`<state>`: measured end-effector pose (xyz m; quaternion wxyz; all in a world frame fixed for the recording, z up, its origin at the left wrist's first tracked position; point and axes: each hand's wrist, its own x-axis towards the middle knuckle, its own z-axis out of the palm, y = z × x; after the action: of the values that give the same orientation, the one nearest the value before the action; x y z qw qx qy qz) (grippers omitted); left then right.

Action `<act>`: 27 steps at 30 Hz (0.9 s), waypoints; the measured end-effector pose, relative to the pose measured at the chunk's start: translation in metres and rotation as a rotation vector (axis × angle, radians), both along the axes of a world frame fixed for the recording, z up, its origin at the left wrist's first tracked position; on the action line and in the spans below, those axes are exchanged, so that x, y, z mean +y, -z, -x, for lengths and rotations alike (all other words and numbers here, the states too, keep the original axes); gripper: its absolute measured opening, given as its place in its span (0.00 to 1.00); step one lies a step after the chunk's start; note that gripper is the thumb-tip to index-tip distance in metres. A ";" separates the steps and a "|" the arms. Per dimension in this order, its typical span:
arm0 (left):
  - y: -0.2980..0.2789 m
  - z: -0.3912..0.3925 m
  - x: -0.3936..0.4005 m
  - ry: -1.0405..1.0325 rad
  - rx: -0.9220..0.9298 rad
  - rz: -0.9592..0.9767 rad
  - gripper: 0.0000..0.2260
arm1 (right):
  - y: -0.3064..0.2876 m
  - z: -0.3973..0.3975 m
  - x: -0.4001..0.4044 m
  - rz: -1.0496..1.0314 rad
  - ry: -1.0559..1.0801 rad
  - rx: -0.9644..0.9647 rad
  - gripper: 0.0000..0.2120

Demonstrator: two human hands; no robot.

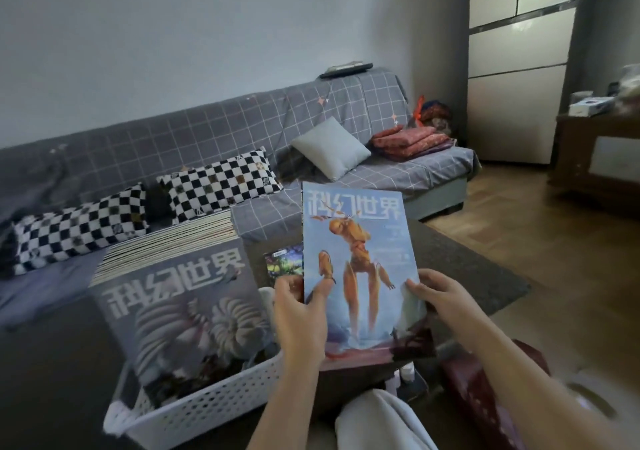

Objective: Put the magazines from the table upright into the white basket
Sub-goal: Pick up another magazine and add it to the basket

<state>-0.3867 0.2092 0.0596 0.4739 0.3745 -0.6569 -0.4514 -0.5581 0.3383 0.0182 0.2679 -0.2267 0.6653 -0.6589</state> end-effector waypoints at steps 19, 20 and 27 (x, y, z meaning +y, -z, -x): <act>-0.043 -0.185 -0.078 -0.110 0.248 -0.018 0.07 | -0.069 -0.149 -0.118 0.199 -0.201 0.227 0.07; -0.044 -0.189 -0.085 -0.112 0.253 -0.036 0.06 | -0.072 -0.152 -0.125 0.209 -0.201 0.241 0.05; -0.024 -0.207 -0.117 -0.213 0.197 -0.103 0.08 | -0.069 -0.169 -0.151 0.146 -0.212 0.347 0.07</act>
<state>-0.1796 0.0926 0.0839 0.5611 0.4198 -0.5399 -0.4663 -0.3895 0.1872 0.0874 0.2000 -0.4242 0.6246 -0.6245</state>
